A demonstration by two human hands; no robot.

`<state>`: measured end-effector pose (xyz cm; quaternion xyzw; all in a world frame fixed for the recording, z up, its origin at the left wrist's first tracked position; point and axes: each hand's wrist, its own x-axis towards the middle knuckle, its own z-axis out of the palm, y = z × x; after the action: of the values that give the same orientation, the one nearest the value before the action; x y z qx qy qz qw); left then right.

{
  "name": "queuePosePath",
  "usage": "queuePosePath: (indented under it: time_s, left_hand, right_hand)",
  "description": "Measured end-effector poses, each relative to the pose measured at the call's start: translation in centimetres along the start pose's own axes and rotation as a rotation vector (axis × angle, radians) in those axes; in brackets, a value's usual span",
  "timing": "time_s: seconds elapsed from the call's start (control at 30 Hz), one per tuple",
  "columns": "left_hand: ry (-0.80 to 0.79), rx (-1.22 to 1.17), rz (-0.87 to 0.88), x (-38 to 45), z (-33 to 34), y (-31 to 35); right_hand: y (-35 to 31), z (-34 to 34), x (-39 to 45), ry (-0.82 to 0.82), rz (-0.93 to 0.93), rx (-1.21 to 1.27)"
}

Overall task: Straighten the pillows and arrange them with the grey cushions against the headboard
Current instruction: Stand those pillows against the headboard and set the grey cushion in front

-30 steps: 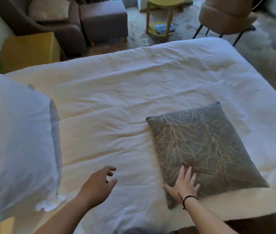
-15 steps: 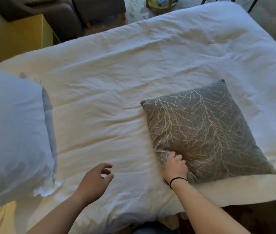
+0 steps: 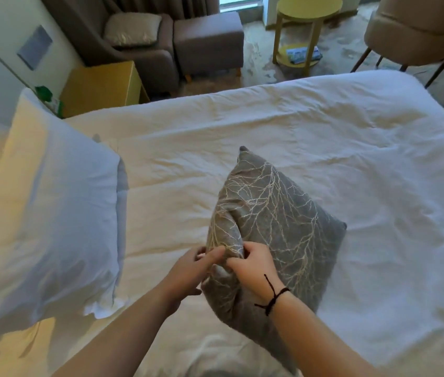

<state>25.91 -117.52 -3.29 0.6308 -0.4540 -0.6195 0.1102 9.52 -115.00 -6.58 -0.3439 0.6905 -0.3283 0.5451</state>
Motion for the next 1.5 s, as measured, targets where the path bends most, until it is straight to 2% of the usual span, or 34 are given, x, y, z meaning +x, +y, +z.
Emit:
queuePosePath:
  time_s: [0.1,0.27,0.37,0.5,0.6,0.67,0.73,0.83,0.9,1.0,1.1,1.2,1.33,1.43,1.5]
  left_hand:
    - [0.037,0.027,0.14,-1.8,-4.1,1.8]
    - [0.04,-0.019,0.315,-5.9,-11.4,3.1]
    - [0.118,-0.119,0.418,-7.2,-14.3,4.0]
    - [0.262,-0.267,0.508,-8.9,-17.7,3.0]
    - [0.348,-0.324,0.574,-9.8,-21.1,1.6]
    - [0.414,-0.32,0.567,-9.2,-24.2,1.0]
    - [0.51,-0.318,0.465,-8.2,-27.5,0.1]
    - [0.63,-0.179,0.226,-6.4,-31.4,-2.9]
    - [0.657,-0.086,0.201,-5.1,-33.5,-5.7]
    - [0.629,-0.006,0.188,-3.8,-36.5,-9.6]
    - [0.557,0.177,0.244,-3.4,-39.5,-13.3]
    - [0.608,0.231,0.314,-3.6,-42.9,-15.8]
    - [0.598,0.585,0.293,-3.9,-45.0,-17.8]
    - [0.575,0.512,0.153,-4.5,-45.2,-19.0]
    - [0.559,0.462,0.125,-4.8,-45.1,-19.5]
  right_hand:
    - [-3.5,4.3,-1.9,-0.12,-0.035,0.318]
    - [-10.4,8.3,-1.8,-0.188,-0.187,0.442]
    - [-14.9,11.1,-1.4,-0.267,-0.348,0.418]
    - [-18.7,15.1,-0.6,-0.391,-0.521,0.25]
    - [-20.3,19.7,-0.5,-0.411,-0.566,0.117]
    - [-20.8,23.0,-0.1,-0.333,-0.556,-0.026]
    - [-21.0,26.4,0.3,-0.284,-0.521,-0.193]
    - [-20.1,31.3,1.5,-0.372,-0.393,-0.416]
    - [-18.8,34.1,2.1,-0.407,-0.312,-0.499]
    - [-17.3,37.6,2.1,-0.312,-0.225,-0.484]
    - [-17.1,41.0,1.9,-0.078,-0.17,-0.432]
    - [-17.6,44.1,1.9,0.137,-0.149,-0.373]
    - [-17.6,47.3,0.5,0.207,-0.043,-0.35]
    - [-17.9,48.2,-0.8,0.193,-0.047,-0.371]
    - [-18.4,48.1,-1.5,0.162,-0.058,-0.426]
